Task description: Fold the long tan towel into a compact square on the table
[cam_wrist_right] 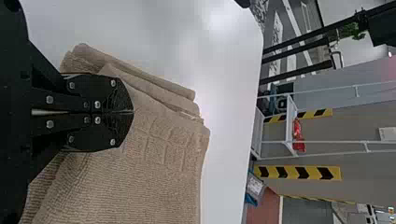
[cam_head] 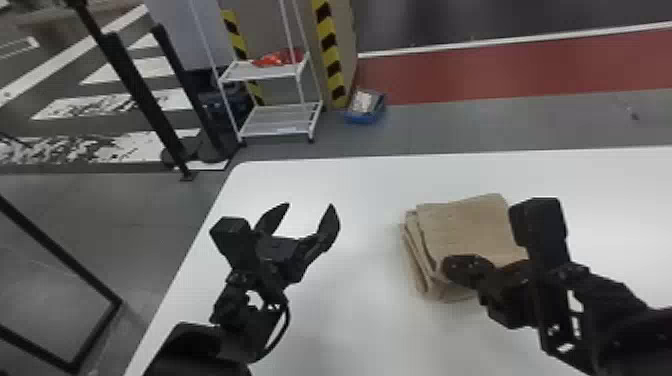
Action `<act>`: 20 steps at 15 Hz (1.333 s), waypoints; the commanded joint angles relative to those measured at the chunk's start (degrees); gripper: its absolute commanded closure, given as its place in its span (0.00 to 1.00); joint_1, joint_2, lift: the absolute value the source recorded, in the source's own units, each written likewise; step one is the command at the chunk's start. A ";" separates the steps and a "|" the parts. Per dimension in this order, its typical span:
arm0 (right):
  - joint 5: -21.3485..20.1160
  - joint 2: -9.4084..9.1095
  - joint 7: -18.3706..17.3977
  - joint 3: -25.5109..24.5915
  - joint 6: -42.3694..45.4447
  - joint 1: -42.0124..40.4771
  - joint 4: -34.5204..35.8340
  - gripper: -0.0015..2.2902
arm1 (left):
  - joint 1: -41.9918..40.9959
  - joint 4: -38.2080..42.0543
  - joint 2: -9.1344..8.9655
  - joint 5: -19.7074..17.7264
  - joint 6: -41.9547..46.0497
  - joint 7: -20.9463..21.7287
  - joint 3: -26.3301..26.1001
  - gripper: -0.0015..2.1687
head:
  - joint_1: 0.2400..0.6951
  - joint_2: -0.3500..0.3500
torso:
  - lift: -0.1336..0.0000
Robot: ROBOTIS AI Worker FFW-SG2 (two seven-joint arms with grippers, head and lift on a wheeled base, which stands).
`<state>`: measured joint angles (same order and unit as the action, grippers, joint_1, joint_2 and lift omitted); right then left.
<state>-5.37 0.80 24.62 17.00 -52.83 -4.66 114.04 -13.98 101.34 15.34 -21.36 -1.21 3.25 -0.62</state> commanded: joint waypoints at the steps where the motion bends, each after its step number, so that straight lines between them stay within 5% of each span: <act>1: -1.49 0.00 -0.01 0.31 0.66 -0.35 -1.10 0.89 | -0.08 0.09 0.05 0.00 0.02 0.00 0.00 0.04 | 1.00 0.91 | 0.07; 7: -2.81 0.17 4.03 -0.30 -4.61 -0.09 -1.28 0.89 | 0.01 0.26 0.40 -0.09 0.02 0.00 -0.44 0.04 | 1.00 0.91 | 0.07; 10: -0.79 0.17 6.40 -3.91 -3.38 -3.43 5.93 0.89 | 0.18 0.44 0.40 -0.09 -0.16 0.00 -0.53 0.04 | 1.00 0.90 | 0.07; 14: -0.26 0.17 10.71 -10.15 -12.52 -8.08 14.10 0.89 | 0.36 0.00 0.31 -0.26 0.02 0.00 -0.62 0.04 | 1.00 0.87 | 0.07; 20: -1.49 0.17 10.88 -12.61 -21.66 -1.93 9.62 0.89 | 0.71 -0.62 0.22 -0.26 0.02 0.09 -0.88 0.04 | 1.00 0.78 | 0.07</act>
<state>-6.43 0.97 35.72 3.95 -71.55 -10.22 126.74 -13.31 100.77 15.63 -21.62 -1.19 3.31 -1.45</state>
